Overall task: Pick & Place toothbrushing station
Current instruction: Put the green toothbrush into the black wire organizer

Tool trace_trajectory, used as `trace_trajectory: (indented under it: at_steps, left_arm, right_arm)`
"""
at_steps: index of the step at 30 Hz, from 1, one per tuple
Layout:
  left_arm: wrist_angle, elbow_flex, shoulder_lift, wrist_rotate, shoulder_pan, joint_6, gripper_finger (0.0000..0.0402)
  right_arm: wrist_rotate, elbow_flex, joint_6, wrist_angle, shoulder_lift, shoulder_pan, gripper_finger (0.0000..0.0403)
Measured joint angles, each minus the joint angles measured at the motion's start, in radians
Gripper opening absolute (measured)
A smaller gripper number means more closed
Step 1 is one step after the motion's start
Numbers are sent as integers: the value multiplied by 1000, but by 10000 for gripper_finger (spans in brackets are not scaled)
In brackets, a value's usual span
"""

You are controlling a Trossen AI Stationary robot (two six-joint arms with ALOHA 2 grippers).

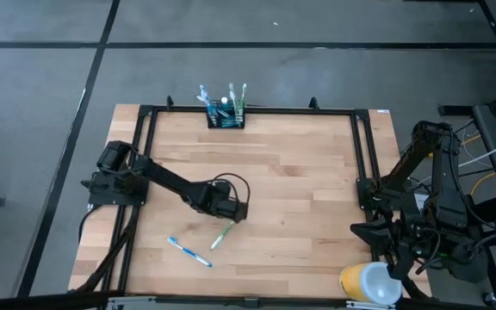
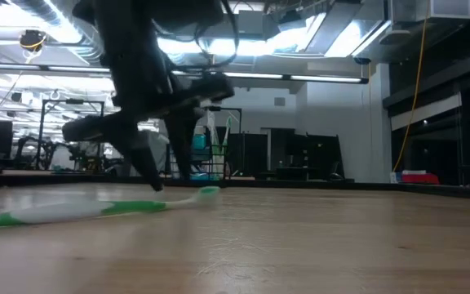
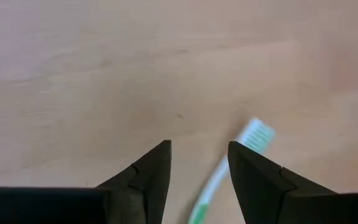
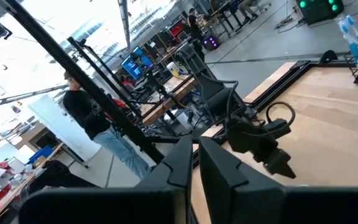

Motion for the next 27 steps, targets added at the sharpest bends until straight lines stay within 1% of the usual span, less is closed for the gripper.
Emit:
trace_trajectory:
  at_steps: [4,8,12,18,20,27]
  left_arm:
    - [-3,25,-1,10,12,116,155]
    - [3,47,-2,48,12,238,155]
    - [7,63,-2,61,6,315,155]
    - [3,108,49,77,2,495,155]
    - [-18,126,72,74,4,520,155]
    - [-17,159,145,95,16,543,155]
  right_arm:
    - [7,0,-6,0,0,0,32]
    - [9,0,-6,1,0,0,32]
    - [18,0,-9,3,0,0,32]
    - [27,0,-14,3,0,0,32]
    - [27,0,-13,3,0,0,32]
    - [27,0,-13,16,0,0,32]
